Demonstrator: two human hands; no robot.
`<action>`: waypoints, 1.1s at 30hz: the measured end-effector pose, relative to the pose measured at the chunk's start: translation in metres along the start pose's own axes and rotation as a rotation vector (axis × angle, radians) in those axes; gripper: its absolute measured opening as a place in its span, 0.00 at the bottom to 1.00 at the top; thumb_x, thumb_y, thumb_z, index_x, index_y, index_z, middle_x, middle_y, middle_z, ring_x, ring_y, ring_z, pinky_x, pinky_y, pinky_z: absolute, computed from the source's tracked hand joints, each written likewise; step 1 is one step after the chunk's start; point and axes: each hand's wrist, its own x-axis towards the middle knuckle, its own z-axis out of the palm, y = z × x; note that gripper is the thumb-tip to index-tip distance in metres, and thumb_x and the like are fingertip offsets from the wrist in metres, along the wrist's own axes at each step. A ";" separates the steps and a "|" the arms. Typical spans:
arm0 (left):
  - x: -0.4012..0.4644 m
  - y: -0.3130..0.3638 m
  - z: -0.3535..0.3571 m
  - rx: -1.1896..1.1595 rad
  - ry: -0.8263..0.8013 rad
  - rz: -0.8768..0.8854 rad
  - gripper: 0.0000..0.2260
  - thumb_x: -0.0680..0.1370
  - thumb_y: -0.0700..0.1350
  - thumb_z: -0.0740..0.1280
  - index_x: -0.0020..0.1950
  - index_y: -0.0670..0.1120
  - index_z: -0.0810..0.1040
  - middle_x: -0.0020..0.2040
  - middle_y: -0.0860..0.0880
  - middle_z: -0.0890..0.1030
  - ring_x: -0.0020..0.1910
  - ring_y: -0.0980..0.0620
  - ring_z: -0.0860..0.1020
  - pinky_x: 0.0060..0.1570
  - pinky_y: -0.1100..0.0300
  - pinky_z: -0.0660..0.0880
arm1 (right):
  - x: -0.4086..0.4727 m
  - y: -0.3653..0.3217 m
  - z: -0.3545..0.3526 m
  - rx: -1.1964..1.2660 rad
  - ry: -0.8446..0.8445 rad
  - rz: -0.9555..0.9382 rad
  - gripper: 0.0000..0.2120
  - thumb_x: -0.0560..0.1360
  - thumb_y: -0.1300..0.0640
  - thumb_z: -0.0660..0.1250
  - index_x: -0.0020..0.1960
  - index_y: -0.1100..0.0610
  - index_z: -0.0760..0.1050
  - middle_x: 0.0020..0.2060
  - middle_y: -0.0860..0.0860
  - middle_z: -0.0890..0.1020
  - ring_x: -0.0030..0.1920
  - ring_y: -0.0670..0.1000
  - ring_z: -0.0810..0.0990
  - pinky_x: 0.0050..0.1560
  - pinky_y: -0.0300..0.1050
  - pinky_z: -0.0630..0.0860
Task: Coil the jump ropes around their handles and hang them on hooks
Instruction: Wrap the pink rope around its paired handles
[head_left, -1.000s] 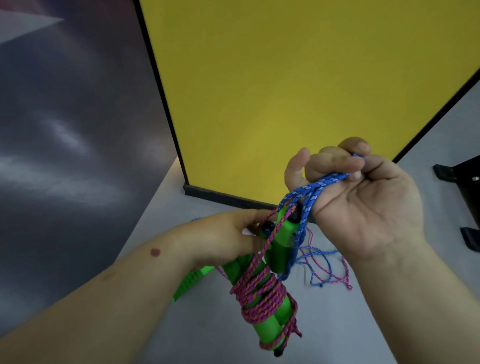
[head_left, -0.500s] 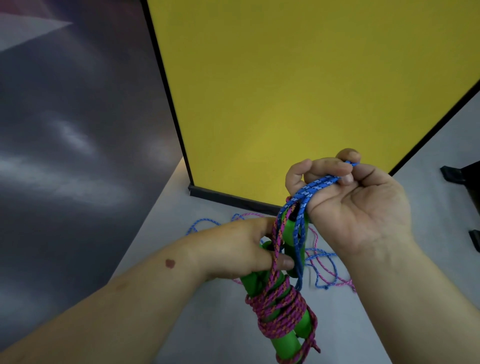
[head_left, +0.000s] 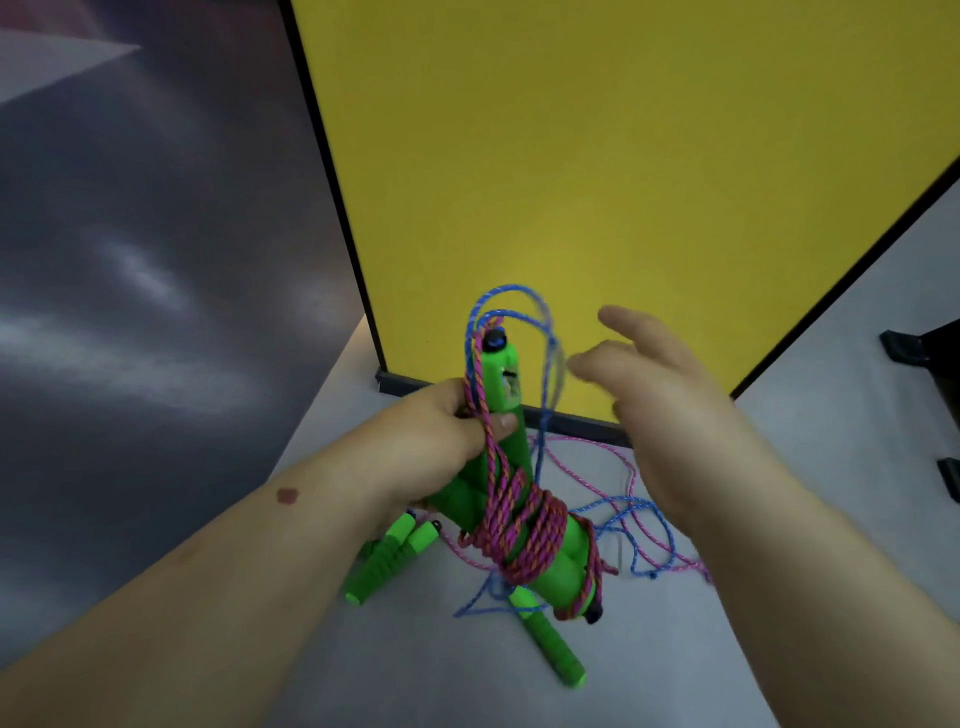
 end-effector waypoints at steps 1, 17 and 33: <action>0.000 0.002 0.000 -0.052 0.016 -0.014 0.08 0.81 0.50 0.71 0.60 0.52 0.81 0.50 0.48 0.88 0.47 0.46 0.87 0.51 0.48 0.84 | -0.004 0.003 0.002 -0.173 0.012 -0.103 0.21 0.74 0.53 0.73 0.65 0.42 0.75 0.53 0.41 0.79 0.48 0.34 0.76 0.48 0.34 0.72; -0.010 0.018 -0.003 0.097 0.096 0.199 0.10 0.74 0.54 0.70 0.51 0.53 0.85 0.49 0.39 0.87 0.51 0.34 0.84 0.54 0.33 0.80 | -0.004 0.027 0.012 -0.090 -0.153 -0.279 0.11 0.77 0.50 0.64 0.58 0.48 0.79 0.49 0.55 0.86 0.51 0.63 0.83 0.56 0.68 0.79; 0.003 0.013 -0.018 0.012 0.138 0.126 0.16 0.69 0.57 0.65 0.52 0.59 0.87 0.47 0.41 0.83 0.55 0.34 0.82 0.65 0.33 0.75 | -0.011 0.013 0.010 0.019 -0.123 -0.325 0.14 0.83 0.57 0.60 0.62 0.44 0.78 0.50 0.65 0.82 0.43 0.62 0.79 0.48 0.70 0.76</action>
